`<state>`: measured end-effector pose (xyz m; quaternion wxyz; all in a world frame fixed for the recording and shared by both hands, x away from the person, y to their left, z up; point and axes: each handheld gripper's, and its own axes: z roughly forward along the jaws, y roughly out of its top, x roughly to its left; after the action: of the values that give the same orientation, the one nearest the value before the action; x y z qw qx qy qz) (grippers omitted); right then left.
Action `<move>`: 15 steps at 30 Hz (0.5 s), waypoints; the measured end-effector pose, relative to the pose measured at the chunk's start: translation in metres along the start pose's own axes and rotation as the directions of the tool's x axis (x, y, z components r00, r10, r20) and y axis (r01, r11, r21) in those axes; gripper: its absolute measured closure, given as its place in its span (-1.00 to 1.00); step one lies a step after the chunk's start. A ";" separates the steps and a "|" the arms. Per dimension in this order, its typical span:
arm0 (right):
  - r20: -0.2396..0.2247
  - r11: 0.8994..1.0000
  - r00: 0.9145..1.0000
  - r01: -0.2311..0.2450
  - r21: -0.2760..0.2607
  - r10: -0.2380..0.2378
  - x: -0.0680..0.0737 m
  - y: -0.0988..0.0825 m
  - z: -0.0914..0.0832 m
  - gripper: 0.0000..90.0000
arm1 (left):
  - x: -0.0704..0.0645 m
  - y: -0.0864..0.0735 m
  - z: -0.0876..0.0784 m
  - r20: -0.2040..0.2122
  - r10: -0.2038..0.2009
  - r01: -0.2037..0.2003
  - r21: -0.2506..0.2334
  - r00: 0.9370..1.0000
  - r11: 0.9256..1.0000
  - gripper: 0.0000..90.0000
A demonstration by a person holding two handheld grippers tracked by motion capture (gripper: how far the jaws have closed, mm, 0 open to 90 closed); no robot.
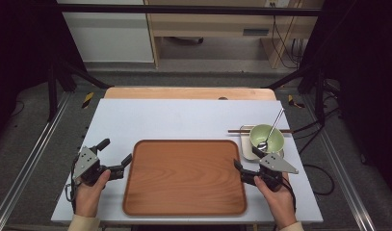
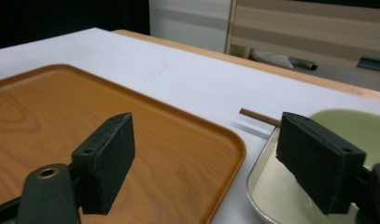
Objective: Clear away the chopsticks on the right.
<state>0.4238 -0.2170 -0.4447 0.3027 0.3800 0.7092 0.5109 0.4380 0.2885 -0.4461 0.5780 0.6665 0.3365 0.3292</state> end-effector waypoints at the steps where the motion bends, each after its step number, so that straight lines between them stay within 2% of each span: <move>1: -0.001 1.000 1.000 0.002 0.004 -0.002 0.000 -0.001 0.000 -0.57 | -0.001 0.000 0.000 0.004 -0.004 0.004 0.000 1.000 1.000 -0.98; 6: 0.023 1.000 1.000 -0.017 0.004 0.017 -0.003 -0.002 -0.001 -0.75 | -0.006 -0.003 0.003 0.017 0.002 -0.002 0.011 1.000 1.000 -0.98; 10: 0.040 1.000 0.999 -0.009 0.025 0.008 -0.005 -0.001 -0.004 -0.79 | -0.009 -0.004 0.004 0.028 0.014 -0.014 0.013 1.000 1.000 -0.98; 13: 0.071 1.000 0.997 -0.006 0.024 0.004 -0.011 0.001 -0.013 -0.75 | -0.011 -0.004 0.004 0.025 0.016 -0.017 0.008 1.000 1.000 -0.98; 14: 0.095 1.000 0.995 -0.007 0.024 0.005 -0.018 0.001 -0.021 -0.74 | -0.012 -0.004 0.004 0.025 0.022 -0.022 0.008 0.999 1.000 -0.98; 15: 0.095 1.000 0.995 -0.007 0.024 0.005 -0.018 0.001 -0.021 -0.74 | -0.012 -0.005 0.004 0.022 0.022 -0.022 0.006 1.000 1.000 -0.98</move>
<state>0.4162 -0.2425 -0.4366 0.3299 0.4096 0.6992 0.4844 0.4340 0.2769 -0.4517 0.5759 0.6756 0.3237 0.3274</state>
